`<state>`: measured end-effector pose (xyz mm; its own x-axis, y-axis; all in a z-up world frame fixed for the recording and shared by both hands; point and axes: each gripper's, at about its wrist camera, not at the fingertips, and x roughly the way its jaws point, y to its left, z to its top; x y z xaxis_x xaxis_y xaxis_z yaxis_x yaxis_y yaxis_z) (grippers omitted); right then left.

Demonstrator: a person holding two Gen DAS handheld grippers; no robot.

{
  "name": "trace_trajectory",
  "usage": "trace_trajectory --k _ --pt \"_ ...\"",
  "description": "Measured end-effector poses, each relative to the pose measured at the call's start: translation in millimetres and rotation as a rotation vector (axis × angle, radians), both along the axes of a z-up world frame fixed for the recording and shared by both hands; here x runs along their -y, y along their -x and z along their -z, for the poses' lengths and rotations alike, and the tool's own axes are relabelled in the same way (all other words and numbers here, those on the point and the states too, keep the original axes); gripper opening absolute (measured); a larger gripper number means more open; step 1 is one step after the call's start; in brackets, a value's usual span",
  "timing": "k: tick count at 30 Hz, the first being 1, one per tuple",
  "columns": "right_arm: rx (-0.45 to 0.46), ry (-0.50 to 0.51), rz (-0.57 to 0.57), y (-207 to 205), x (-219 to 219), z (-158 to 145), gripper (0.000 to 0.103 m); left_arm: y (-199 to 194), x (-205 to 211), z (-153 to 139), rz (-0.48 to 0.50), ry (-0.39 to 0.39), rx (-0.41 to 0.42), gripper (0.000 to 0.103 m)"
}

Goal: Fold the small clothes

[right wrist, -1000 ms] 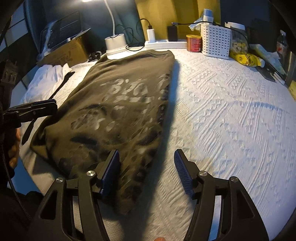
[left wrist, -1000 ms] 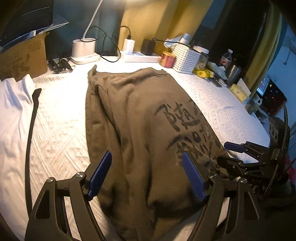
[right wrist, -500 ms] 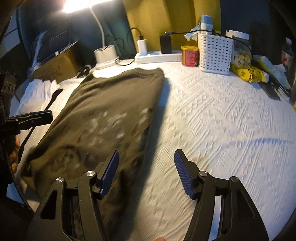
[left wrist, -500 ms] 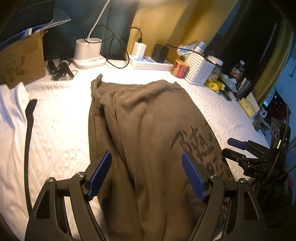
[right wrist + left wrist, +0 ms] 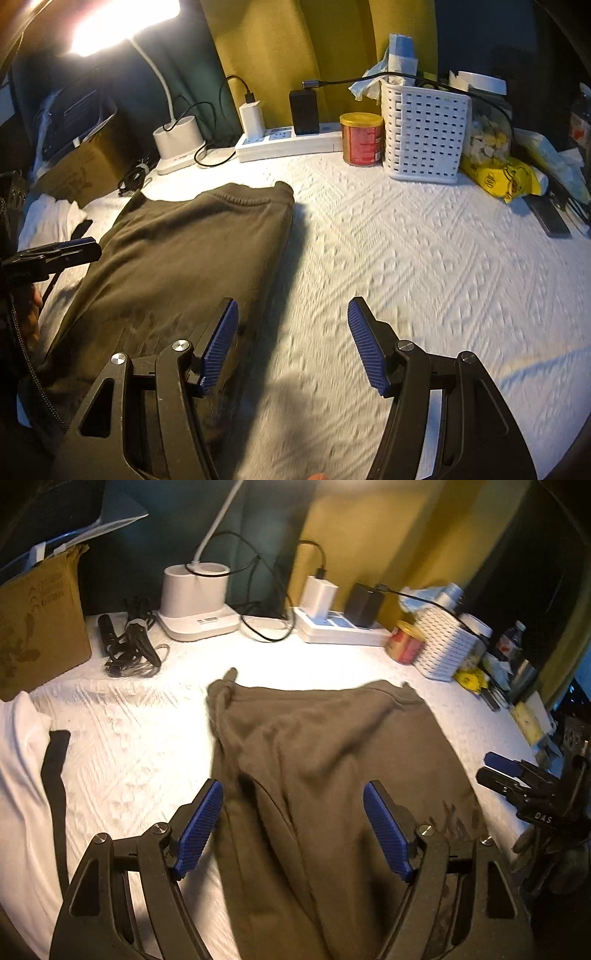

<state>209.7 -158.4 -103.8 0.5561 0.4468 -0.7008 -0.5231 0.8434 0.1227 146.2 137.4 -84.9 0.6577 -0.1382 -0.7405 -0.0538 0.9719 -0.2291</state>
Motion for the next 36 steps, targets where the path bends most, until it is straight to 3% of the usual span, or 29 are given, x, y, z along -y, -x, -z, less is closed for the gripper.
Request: trace_trajectory --k 4,7,11,17,22,23,26,28,31,33,36 --pt "-0.004 0.005 -0.009 -14.6 -9.1 2.0 0.065 -13.9 -8.2 8.7 -0.012 -0.022 -0.018 0.078" --pt "-0.003 0.003 -0.022 -25.1 -16.9 2.9 0.065 -23.9 -7.5 17.5 -0.024 -0.108 -0.046 0.079" --pt "-0.009 0.016 -0.03 -40.0 -28.6 8.6 0.065 -28.9 -7.1 18.3 -0.009 -0.083 -0.04 0.085" --pt "-0.043 0.001 -0.066 -55.7 -44.6 18.0 0.065 -32.2 1.7 21.2 0.082 -0.055 -0.023 0.088" --pt "-0.041 0.04 -0.108 -62.0 -63.2 22.9 0.065 -37.3 23.1 25.6 0.173 -0.127 -0.027 0.087" --pt "-0.04 0.047 -0.123 -62.4 -67.7 23.8 0.065 -38.2 26.5 26.1 0.19 -0.132 -0.026 0.081" --pt "-0.03 0.064 -0.159 -60.1 -79.1 25.3 0.065 -40.1 33.5 27.2 0.21 -0.161 -0.027 0.076" --pt "-0.023 0.078 -0.176 -58.3 -85.6 25.5 0.064 -40.5 35.6 26.8 0.227 -0.159 -0.022 0.064" --pt "-0.026 0.067 -0.194 -57.3 -85.6 25.0 0.051 -40.5 37.8 27.0 0.236 -0.162 -0.019 0.055" --pt "-0.027 0.061 -0.205 -56.5 -85.5 24.6 0.046 -39.6 42.3 26.8 0.26 -0.163 -0.013 0.033" --pt "-0.029 0.054 -0.237 -53.3 -88.0 24.1 0.026 -38.5 51.1 26.3 0.273 -0.169 -0.011 0.025"
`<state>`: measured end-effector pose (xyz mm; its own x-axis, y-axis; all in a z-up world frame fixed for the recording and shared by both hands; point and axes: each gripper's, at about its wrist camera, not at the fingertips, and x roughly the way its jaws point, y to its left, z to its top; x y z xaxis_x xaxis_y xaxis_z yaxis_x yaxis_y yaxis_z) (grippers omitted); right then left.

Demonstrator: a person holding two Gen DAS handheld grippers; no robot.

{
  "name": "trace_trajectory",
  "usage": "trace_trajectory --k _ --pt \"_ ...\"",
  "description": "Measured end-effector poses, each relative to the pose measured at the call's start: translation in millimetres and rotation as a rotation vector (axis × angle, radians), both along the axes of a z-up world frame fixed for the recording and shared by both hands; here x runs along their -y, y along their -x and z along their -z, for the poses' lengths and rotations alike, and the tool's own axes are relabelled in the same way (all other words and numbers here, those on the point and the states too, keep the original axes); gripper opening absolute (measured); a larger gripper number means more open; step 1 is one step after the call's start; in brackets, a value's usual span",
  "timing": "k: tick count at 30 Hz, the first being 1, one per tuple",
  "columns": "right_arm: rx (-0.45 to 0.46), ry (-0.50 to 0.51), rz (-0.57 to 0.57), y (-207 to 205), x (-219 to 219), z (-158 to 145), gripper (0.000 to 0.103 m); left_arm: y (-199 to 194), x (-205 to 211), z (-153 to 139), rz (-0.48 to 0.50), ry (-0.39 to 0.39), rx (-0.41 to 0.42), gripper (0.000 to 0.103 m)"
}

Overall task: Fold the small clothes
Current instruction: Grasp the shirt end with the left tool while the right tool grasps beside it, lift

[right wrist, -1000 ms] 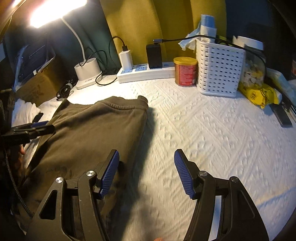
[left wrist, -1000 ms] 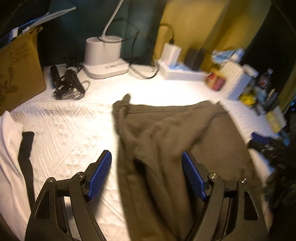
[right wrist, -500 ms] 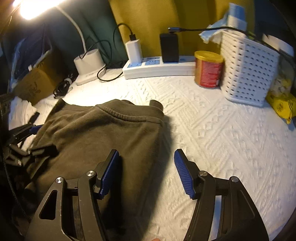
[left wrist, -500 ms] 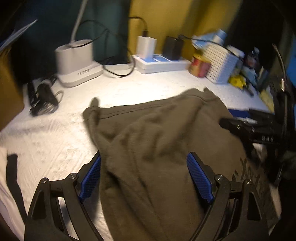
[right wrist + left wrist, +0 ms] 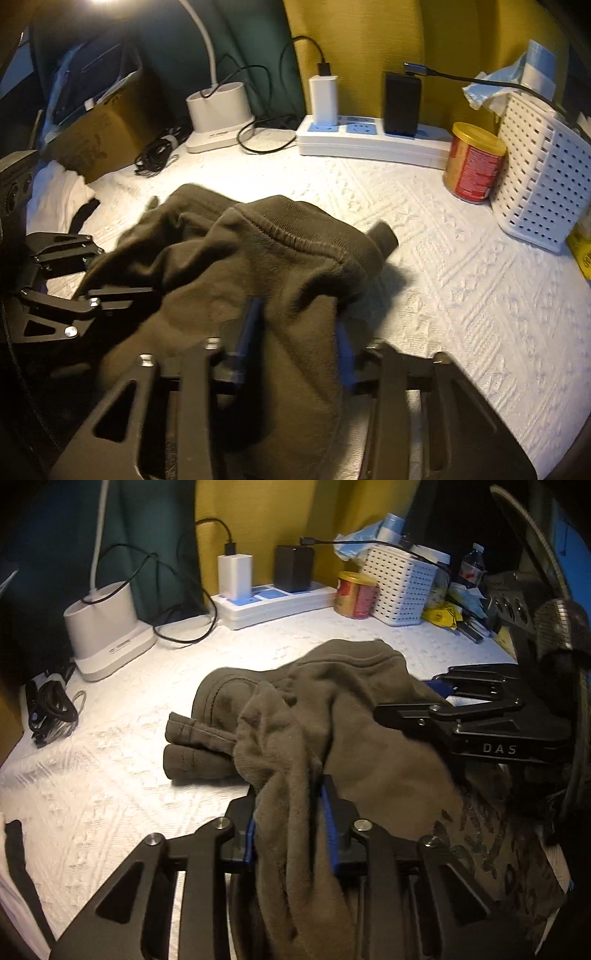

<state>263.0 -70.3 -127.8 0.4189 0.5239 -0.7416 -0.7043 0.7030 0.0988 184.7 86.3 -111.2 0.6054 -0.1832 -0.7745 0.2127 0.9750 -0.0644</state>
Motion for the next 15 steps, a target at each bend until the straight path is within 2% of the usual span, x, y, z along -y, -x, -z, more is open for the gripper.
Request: trace_trajectory --k 1,4,15 --pt "0.003 0.002 -0.017 2.9 -1.9 -0.1 0.019 0.6 1.8 -0.1 -0.002 -0.007 0.003 0.024" --pt "0.032 0.021 -0.029 9.7 -6.2 -1.1 0.016 2.0 2.3 -0.1 -0.024 -0.003 0.004 0.024" --pt "0.05 0.014 -0.022 30.4 5.7 -9.9 0.014 22.6 12.5 -1.7 -0.046 0.044 0.003 0.023"
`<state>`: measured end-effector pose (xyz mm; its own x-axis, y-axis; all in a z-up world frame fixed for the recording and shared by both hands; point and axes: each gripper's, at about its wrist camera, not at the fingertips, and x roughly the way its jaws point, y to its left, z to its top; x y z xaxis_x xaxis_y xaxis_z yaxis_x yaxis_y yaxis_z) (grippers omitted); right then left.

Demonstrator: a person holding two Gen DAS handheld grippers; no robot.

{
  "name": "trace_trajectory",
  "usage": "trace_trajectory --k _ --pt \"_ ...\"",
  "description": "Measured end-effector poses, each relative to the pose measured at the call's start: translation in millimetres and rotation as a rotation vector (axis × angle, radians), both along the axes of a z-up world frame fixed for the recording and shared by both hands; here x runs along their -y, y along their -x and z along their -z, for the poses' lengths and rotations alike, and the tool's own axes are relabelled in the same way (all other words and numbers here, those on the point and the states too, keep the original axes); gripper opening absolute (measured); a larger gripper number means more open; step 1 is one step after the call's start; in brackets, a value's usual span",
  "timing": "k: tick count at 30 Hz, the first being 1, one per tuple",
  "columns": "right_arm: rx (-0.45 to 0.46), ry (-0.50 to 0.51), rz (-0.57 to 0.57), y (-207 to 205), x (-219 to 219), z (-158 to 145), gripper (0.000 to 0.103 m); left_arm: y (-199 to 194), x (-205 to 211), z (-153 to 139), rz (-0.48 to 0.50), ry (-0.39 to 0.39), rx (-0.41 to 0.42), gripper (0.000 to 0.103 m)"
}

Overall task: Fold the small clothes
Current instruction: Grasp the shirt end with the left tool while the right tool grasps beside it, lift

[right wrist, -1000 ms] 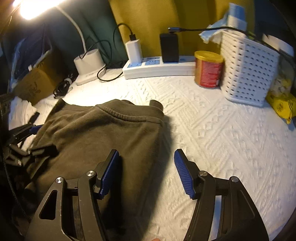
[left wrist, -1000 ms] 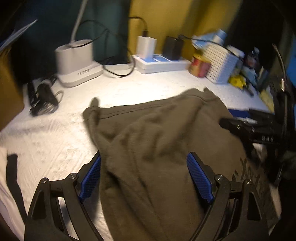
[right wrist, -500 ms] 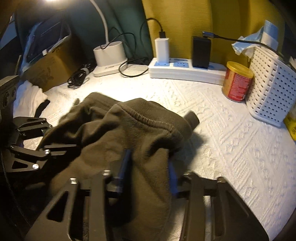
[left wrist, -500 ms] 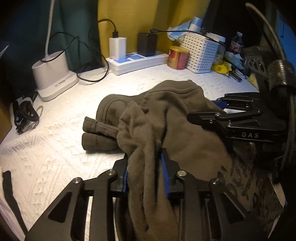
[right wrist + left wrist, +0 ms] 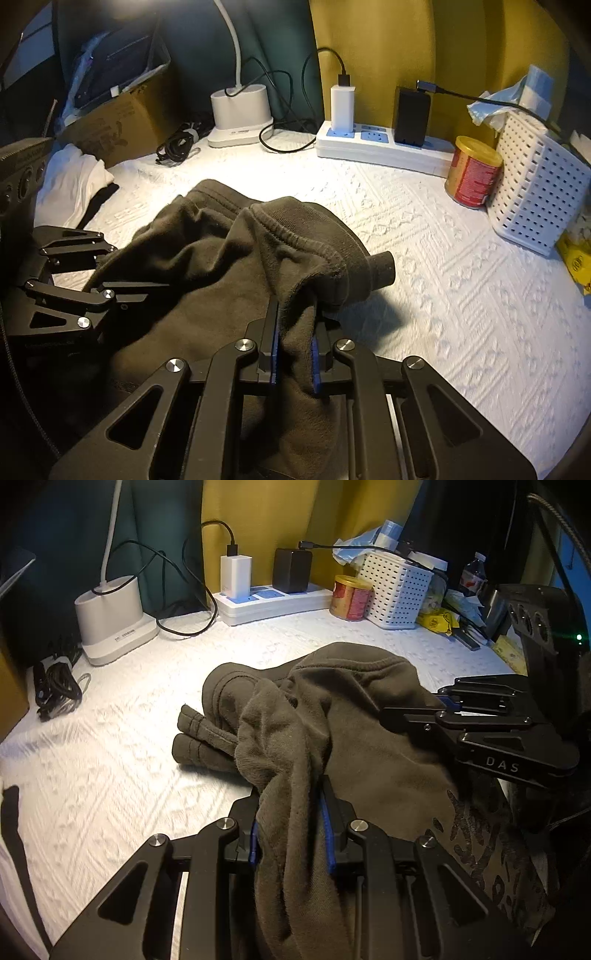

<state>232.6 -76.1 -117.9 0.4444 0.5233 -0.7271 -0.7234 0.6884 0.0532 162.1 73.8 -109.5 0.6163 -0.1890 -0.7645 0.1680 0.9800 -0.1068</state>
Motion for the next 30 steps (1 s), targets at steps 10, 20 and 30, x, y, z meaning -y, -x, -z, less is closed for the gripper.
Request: trace_trajectory --k 10,20,30 --pt "0.036 -0.042 0.023 30.6 17.4 -16.8 0.014 28.7 17.6 -19.5 0.014 0.018 0.068 0.022" --pt "0.104 -0.092 0.045 62.6 36.0 -44.5 0.014 58.6 33.3 -42.5 0.024 -0.003 0.143 0.022" --pt "0.167 -0.118 0.061 93.5 46.6 -67.5 0.014 81.7 39.5 -58.7 0.043 -0.011 0.212 0.021"
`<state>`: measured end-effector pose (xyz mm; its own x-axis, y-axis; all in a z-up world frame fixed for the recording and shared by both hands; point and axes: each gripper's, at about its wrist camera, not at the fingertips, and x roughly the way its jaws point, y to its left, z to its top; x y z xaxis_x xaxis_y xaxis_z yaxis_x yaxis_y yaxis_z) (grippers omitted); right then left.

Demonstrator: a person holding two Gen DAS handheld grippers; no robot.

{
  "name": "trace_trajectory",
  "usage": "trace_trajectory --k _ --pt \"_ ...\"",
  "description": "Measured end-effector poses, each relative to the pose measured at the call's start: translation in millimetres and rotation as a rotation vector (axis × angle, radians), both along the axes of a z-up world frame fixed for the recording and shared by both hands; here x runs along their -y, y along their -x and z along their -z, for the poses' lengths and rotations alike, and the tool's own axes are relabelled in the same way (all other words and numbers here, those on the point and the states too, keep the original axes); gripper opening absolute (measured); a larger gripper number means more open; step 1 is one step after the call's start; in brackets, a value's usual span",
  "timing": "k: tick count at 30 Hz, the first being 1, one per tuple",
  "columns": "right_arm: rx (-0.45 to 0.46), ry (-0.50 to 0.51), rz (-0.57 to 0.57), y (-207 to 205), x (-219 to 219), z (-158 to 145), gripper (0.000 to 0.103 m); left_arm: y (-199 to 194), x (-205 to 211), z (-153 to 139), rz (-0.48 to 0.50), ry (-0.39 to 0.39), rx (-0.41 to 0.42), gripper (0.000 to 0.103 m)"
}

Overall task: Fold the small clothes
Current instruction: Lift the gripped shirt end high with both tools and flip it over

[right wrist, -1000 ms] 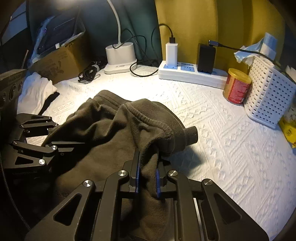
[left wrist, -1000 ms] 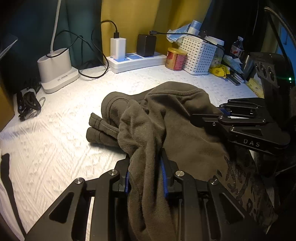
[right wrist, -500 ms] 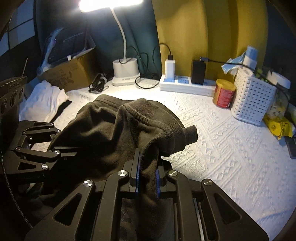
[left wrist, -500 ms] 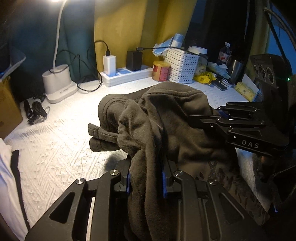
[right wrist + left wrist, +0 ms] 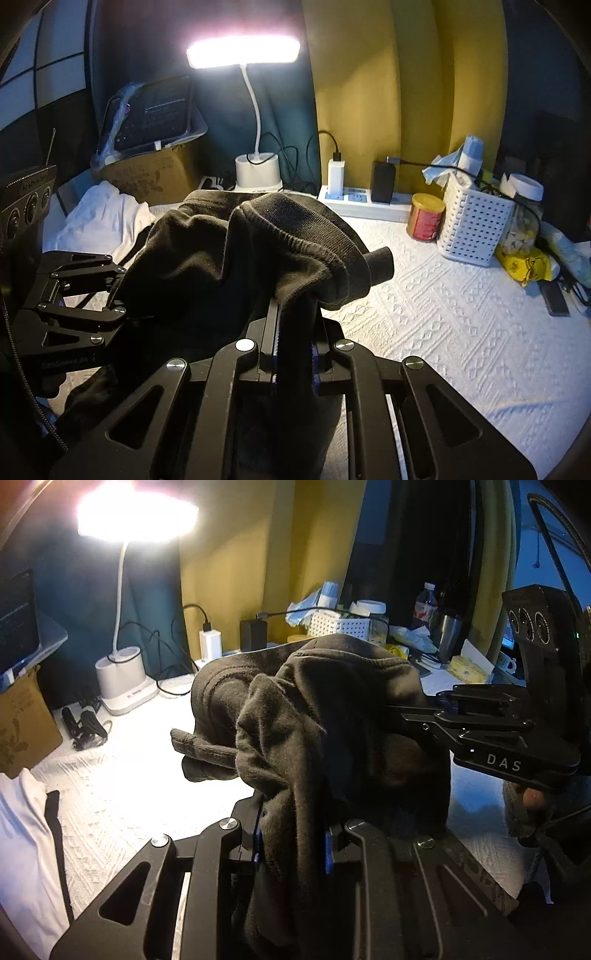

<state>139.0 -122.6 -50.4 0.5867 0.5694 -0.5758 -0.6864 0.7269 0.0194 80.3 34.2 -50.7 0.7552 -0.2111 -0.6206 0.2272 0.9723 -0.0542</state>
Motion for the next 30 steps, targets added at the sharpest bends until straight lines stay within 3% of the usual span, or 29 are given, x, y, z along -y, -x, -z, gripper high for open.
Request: trace_trajectory --k 14,30 --pt "0.092 -0.037 0.026 43.3 14.4 -29.8 0.014 33.1 7.8 -22.0 0.052 0.01 0.105 0.021" --pt "0.251 -0.133 -0.032 106.6 23.3 -85.8 0.013 82.0 6.6 -65.8 0.021 -0.019 0.26 0.021"
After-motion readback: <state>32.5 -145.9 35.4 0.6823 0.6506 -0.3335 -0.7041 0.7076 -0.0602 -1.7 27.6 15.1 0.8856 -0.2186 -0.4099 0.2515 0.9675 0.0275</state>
